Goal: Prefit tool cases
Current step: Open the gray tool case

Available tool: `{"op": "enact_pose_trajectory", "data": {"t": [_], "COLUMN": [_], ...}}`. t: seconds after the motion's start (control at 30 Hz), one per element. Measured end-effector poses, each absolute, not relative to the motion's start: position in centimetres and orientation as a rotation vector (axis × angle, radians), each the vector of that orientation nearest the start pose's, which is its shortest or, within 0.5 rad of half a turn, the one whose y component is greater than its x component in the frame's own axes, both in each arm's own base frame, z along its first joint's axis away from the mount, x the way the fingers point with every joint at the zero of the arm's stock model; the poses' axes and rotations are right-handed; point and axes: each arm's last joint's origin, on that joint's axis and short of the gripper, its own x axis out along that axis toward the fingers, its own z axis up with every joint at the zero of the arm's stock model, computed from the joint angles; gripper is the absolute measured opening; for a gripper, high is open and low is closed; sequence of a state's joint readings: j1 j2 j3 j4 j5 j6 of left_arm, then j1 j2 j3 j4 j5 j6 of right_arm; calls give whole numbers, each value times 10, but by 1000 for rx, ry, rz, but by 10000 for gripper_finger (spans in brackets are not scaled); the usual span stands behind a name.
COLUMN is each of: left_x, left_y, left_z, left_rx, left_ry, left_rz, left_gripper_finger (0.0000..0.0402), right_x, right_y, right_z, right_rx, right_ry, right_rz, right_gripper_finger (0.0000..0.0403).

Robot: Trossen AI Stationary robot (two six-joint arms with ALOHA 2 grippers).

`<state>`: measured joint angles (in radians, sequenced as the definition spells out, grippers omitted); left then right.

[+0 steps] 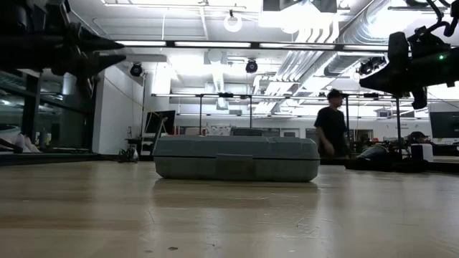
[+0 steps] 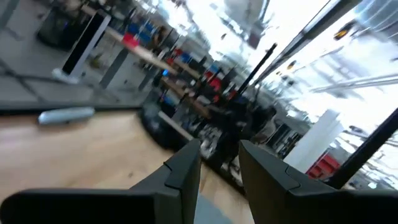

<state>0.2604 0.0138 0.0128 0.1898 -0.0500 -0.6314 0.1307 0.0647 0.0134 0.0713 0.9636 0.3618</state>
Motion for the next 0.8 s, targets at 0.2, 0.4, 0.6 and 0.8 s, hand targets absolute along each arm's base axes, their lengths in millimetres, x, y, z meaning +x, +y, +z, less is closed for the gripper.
{"op": "enact_pose_trajectory", "data": {"t": [0.2, 0.4, 0.6, 0.8], "left_x": [93, 101, 118, 146], "left_y": [25, 23, 25, 29], "left_z": [188, 199, 226, 250], "left_rx": [-598, -553, -447, -349], "left_ry": [-263, -182, -98, -7], "left_rz": [216, 217, 240, 281], "left_gripper_finger": [101, 84, 59, 30], "right_x": [92, 92, 92, 93], "right_y": [-11, -10, -10, -11], "right_z": [171, 180, 189, 205], "right_rx": [361, 354, 344, 337], "right_ry": [-177, -234, -287, -260], "right_rz": [-779, -704, -644, -602], "right_gripper_finger": [0, 0, 0, 0]}}
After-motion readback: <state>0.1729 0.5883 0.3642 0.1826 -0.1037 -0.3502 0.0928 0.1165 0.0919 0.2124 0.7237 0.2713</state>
